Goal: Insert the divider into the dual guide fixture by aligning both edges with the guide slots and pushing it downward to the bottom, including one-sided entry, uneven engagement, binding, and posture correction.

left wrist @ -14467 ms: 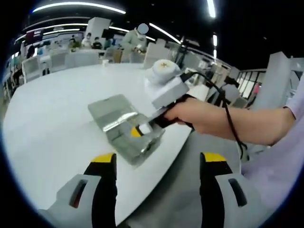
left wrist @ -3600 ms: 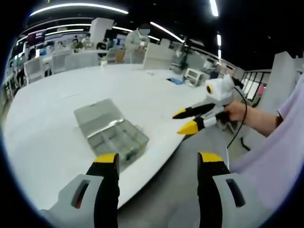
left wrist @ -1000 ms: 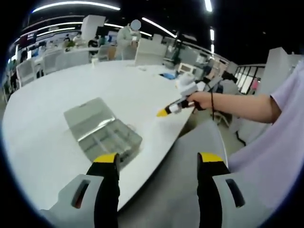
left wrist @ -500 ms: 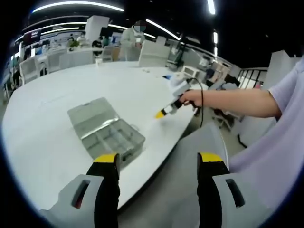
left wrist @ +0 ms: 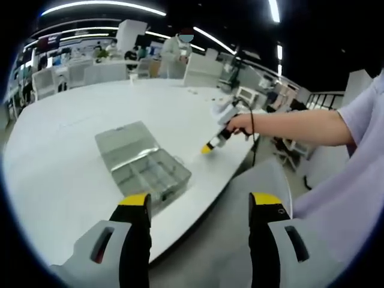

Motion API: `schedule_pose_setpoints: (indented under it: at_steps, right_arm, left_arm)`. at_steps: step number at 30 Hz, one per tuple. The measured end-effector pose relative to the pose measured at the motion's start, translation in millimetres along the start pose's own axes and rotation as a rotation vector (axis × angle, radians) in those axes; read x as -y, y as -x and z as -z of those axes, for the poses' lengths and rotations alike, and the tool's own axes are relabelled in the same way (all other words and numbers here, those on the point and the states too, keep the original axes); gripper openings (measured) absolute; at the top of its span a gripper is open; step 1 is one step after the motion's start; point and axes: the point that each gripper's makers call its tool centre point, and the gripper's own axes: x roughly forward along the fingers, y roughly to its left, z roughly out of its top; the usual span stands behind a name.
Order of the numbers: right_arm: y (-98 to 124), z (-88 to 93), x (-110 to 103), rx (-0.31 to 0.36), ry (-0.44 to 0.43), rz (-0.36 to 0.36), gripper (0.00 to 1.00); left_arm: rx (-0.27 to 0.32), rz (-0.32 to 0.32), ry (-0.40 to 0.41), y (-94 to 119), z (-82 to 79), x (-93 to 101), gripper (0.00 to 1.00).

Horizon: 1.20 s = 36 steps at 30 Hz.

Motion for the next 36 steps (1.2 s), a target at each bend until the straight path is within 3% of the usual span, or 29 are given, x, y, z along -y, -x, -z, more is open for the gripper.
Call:
schedule_pose_setpoints:
  at_steps: [12, 36]
  right_arm:
    - [-0.5, 2.6, 6.0, -0.048, -0.012, 0.048, 0.37]
    - [-1.8, 2.7, 3.7, -0.115, -0.034, 0.050, 0.30]
  left_arm:
    - [0.003, 0.000, 0.003, -2.6, -4.3, -3.2, 0.64]
    - [0.019, -0.007, 0.012, -1.0, -4.7, -5.1, 0.62]
